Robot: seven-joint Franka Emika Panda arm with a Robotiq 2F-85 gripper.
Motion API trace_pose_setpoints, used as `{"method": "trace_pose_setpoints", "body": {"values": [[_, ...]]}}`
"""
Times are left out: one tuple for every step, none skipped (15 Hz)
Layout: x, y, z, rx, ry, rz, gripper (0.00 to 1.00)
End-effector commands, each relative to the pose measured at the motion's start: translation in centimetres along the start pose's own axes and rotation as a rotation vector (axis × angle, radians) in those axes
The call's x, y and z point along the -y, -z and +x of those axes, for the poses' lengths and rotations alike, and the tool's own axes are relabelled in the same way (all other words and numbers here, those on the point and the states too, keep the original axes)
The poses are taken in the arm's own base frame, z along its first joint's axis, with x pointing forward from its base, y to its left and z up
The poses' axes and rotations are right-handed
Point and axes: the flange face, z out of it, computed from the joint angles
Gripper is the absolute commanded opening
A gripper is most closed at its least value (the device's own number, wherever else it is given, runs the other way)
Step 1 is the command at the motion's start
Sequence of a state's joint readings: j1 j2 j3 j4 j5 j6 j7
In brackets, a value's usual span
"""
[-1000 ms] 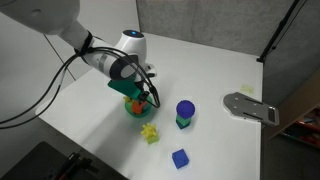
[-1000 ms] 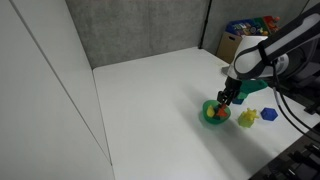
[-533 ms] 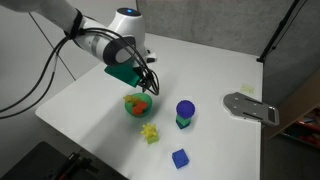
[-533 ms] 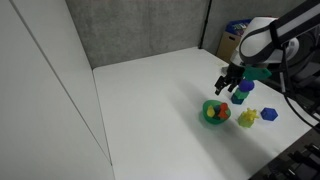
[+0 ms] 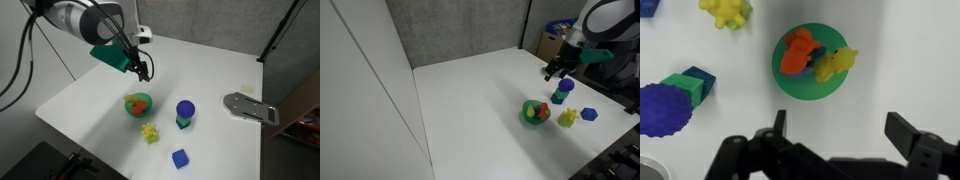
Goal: Put the orange toy in the green bowl
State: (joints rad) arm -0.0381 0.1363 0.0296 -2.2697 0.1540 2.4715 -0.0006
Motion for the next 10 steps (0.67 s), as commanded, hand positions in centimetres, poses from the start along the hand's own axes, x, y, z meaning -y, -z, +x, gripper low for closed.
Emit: {"method": "trace_pose_setpoints", "body": {"values": [[-0.2, 3.6, -3.5, 0.023, -0.013, -0.03, 1.0], [-0.4, 4.4, -4.3, 0.029, -0.011, -0.036, 1.0], [-0.6, 5.3, -5.1, 0.033, -0.005, -0.041, 1.0], [-0.7, 6.2, -6.1, 0.051, 0.01, -0.039, 1.0], [-0.8, 7.1, -6.9, 0.059, 0.014, -0.047, 1.0], [-0.9, 8.1, -7.9, 0.072, 0.018, -0.056, 1.0], [-1.0, 8.9, -8.7, 0.084, 0.021, -0.067, 1.0], [-1.1, 9.9, -9.4, 0.088, 0.02, -0.08, 1.0], [-1.2, 11.0, -10.1, 0.093, 0.019, -0.097, 1.0], [-1.3, 12.1, -10.8, 0.095, 0.019, -0.115, 1.0]]}}
